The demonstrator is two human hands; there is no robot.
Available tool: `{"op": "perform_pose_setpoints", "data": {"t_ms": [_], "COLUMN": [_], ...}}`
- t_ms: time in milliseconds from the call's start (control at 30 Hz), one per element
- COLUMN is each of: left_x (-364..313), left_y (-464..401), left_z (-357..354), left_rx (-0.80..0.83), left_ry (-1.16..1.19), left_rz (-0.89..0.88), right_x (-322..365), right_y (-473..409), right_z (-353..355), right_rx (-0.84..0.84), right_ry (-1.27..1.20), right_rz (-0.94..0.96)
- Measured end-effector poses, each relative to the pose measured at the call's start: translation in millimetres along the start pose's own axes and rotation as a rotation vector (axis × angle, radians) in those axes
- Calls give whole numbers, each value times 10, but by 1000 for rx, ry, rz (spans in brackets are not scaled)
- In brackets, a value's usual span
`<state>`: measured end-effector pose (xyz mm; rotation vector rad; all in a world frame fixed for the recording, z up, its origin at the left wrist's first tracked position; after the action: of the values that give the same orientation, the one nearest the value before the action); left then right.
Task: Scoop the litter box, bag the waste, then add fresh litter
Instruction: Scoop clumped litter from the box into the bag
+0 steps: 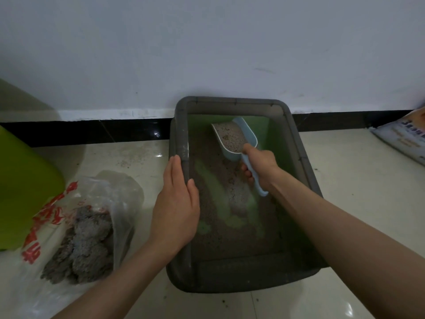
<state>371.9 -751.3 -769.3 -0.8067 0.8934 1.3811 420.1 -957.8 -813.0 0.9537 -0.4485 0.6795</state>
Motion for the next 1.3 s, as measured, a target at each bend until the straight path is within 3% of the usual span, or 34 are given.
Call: {"op": "perform_pose_setpoints", "data": {"t_ms": [633, 1033, 1300], "left_x": [-3, 18, 15], "left_y": [-10, -1, -11], "left_z": [-2, -1, 0], "left_rx": [0, 19, 15], "left_ry": [11, 16, -2], "left_rz": [-18, 5, 10], "right_x": [329, -93, -330], "right_y": [141, 368, 334], "right_z": [-123, -139, -55], "right_rx": [40, 6, -89], "right_ry": [-81, -219, -207], "right_rz": [-56, -44, 101]}}
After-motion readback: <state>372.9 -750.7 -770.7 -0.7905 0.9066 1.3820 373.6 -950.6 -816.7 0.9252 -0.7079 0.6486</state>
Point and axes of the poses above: each hand's wrist, its own y-axis away from the middle knuckle, its own z-axis out of the back of the hand, x = y × z, the point moved 9 cm from there along -y, towards the middle knuckle, and after that the axes turned 14 degrees about y, right-handed, at the moved point
